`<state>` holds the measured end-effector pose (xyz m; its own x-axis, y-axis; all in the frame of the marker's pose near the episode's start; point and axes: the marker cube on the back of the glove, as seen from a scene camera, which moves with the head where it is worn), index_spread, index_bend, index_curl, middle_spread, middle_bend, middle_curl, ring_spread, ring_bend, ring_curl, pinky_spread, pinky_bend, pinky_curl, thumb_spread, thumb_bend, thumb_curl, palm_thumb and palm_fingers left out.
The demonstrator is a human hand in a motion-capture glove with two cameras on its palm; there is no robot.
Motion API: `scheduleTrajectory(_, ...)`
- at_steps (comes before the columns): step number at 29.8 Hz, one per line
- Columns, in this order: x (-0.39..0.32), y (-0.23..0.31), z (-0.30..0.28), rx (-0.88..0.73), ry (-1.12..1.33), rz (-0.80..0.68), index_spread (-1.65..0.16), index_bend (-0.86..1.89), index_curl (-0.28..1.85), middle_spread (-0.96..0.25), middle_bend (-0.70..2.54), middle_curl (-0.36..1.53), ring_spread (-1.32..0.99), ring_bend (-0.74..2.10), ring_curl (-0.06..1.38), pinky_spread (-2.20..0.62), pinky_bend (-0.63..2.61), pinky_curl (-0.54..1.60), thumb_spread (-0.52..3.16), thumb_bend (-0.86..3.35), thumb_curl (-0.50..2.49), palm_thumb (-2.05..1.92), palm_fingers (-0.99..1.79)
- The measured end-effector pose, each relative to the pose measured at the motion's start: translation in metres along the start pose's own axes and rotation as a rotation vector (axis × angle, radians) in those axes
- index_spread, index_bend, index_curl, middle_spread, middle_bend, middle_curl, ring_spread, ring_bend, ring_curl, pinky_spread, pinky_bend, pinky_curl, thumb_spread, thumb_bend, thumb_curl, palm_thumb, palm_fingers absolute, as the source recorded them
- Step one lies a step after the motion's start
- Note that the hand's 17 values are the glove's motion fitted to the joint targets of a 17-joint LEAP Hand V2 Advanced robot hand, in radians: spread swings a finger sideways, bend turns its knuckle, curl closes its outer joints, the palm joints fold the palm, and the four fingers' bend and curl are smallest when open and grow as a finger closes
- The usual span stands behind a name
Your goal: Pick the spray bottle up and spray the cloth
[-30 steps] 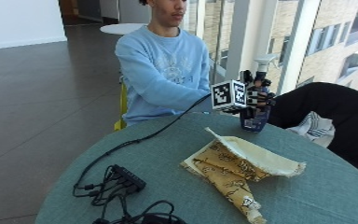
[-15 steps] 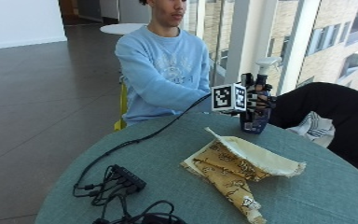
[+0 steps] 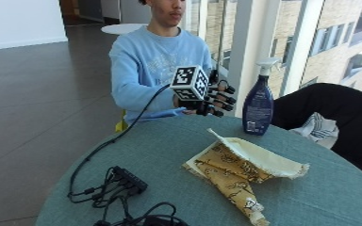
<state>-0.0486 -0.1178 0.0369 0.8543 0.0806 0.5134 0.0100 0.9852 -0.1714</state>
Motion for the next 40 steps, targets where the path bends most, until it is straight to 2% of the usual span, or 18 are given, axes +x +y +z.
scheduleTrajectory(11, 0.078, 0.148, -0.078, 0.068, 0.297, 0.159, -0.35, 0.16, 0.27, -0.06, 0.19, 0.4, 0.01, 0.29, 0.32, 0.24, 0.29, 0.34, 1.1, -0.02, 0.51, 0.71, 0.63)
scheduleTrajectory(16, 0.102, 0.187, -0.095, 0.099, 0.353, 0.224, -0.35, 0.17, 0.29, -0.07, 0.2, 0.4, 0.02, 0.27, 0.31, 0.24, 0.25, 0.34, 1.11, -0.02, 0.49, 0.72, 0.66)
scheduleTrajectory(25, 0.124, 0.213, -0.089, 0.094, 0.37, 0.247, -0.35, 0.16, 0.31, -0.07, 0.19, 0.4, 0.03, 0.24, 0.31, 0.24, 0.22, 0.34, 1.12, -0.02, 0.47, 0.75, 0.68)
scheduleTrajectory(40, 0.123, 0.212, -0.083, 0.073, 0.346, 0.246, -0.35, 0.16, 0.33, -0.07, 0.18, 0.39, 0.03, 0.22, 0.32, 0.24, 0.19, 0.33, 1.13, -0.02, 0.45, 0.77, 0.69)
